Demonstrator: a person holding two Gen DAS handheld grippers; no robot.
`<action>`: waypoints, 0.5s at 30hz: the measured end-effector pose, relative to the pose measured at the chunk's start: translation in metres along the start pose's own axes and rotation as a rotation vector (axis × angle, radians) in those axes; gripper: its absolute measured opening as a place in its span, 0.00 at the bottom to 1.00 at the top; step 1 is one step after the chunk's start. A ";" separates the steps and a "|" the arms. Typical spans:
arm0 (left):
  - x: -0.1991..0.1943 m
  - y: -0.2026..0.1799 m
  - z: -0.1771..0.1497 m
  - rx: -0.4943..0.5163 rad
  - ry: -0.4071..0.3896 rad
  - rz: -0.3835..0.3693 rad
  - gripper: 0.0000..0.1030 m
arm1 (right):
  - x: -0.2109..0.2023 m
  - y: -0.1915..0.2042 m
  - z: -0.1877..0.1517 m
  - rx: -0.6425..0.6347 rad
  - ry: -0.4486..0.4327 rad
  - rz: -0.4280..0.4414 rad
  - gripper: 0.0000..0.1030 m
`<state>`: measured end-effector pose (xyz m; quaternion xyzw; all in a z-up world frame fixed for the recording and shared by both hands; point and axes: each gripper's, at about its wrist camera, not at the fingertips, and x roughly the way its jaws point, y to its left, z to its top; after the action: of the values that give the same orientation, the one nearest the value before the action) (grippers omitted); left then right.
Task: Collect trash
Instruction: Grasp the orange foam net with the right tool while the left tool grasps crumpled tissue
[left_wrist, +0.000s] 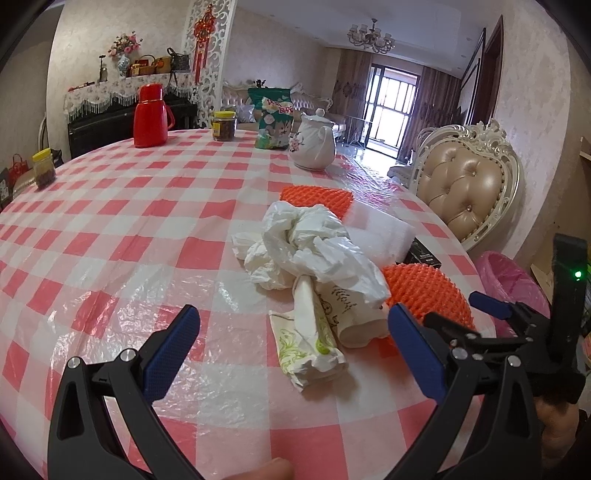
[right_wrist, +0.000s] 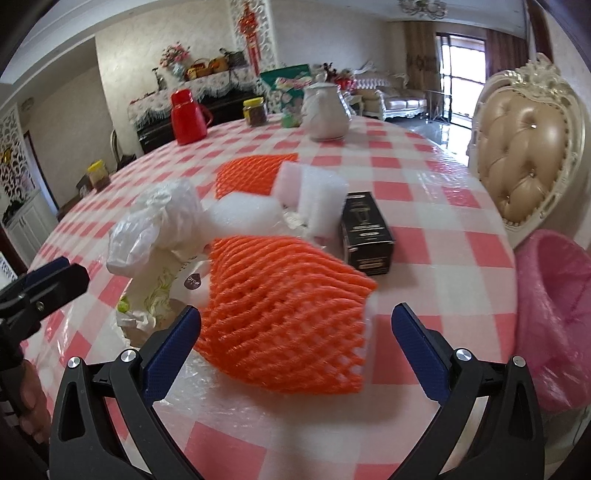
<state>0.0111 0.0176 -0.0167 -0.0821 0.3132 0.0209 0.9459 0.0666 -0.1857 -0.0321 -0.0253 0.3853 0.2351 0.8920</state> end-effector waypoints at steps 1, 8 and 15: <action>0.001 0.001 0.000 -0.001 0.002 0.001 0.96 | 0.003 0.001 0.000 -0.003 0.012 0.003 0.91; 0.006 0.005 0.005 -0.004 0.003 -0.003 0.95 | 0.007 0.004 -0.001 -0.024 0.051 0.021 0.54; 0.016 0.002 0.026 -0.007 -0.003 -0.027 0.95 | 0.003 -0.004 -0.001 -0.009 0.038 0.035 0.38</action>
<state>0.0391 0.0234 -0.0064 -0.0896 0.3107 0.0095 0.9462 0.0698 -0.1884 -0.0353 -0.0271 0.4018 0.2520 0.8800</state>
